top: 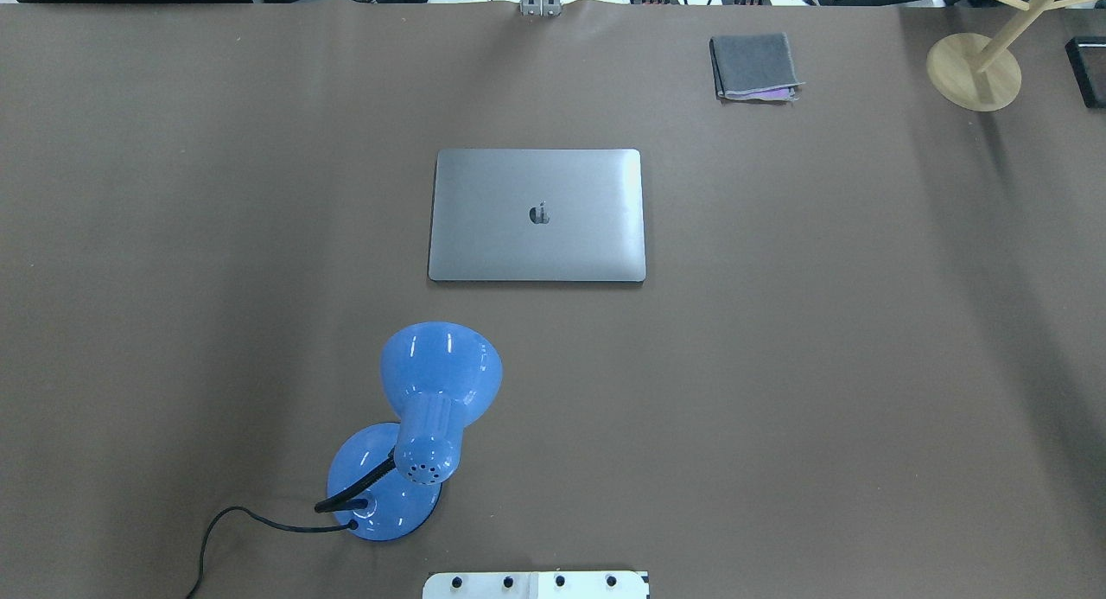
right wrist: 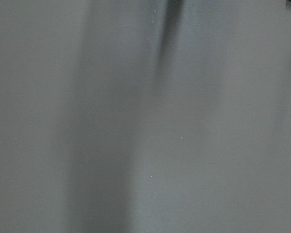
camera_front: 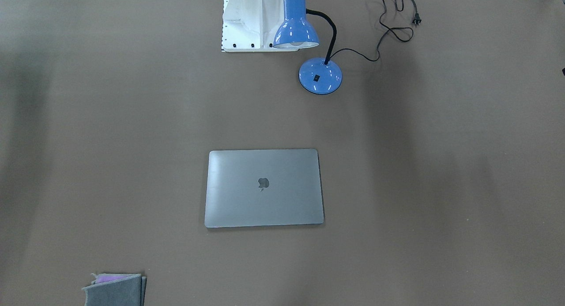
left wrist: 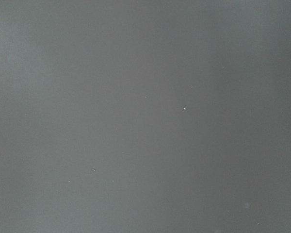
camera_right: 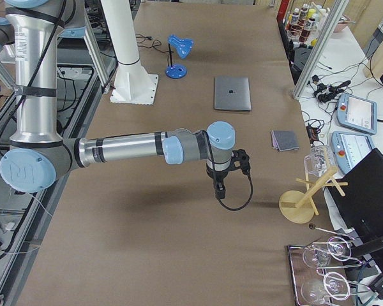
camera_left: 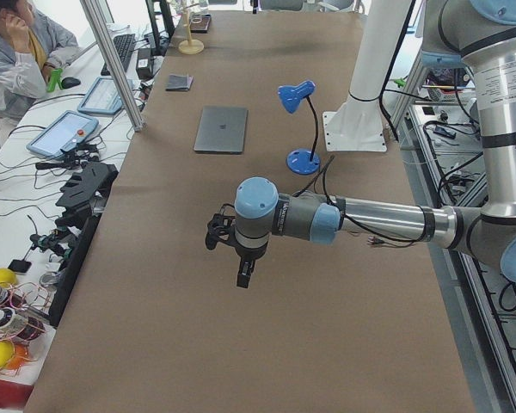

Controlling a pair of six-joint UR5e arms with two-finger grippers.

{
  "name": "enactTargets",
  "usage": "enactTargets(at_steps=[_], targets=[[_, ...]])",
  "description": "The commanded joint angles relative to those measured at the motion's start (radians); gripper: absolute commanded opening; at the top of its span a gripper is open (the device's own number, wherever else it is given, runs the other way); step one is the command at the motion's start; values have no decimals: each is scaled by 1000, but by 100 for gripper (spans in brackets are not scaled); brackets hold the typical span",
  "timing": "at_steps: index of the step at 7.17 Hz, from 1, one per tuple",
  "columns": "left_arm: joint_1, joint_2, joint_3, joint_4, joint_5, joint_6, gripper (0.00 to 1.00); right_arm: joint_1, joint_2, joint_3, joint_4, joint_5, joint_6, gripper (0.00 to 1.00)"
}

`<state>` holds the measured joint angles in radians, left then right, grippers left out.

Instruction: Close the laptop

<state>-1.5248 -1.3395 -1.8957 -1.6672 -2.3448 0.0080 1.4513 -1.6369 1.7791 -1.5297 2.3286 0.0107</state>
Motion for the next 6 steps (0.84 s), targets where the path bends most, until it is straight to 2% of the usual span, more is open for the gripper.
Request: enactTargets(at_steps=[1, 4, 5, 6], targets=[[-2, -3, -3, -3, -2, -3, 97, 0, 0, 0, -1, 0, 0, 100], [-3, -7, -8, -6, 12, 0, 98, 0, 2, 17, 0, 0, 0, 100], [1, -30, -3, -8, 71, 3, 98, 0, 2, 17, 2, 0, 0, 100], [2, -62, 29, -6, 79, 3, 98, 0, 3, 23, 2, 0, 0, 100]])
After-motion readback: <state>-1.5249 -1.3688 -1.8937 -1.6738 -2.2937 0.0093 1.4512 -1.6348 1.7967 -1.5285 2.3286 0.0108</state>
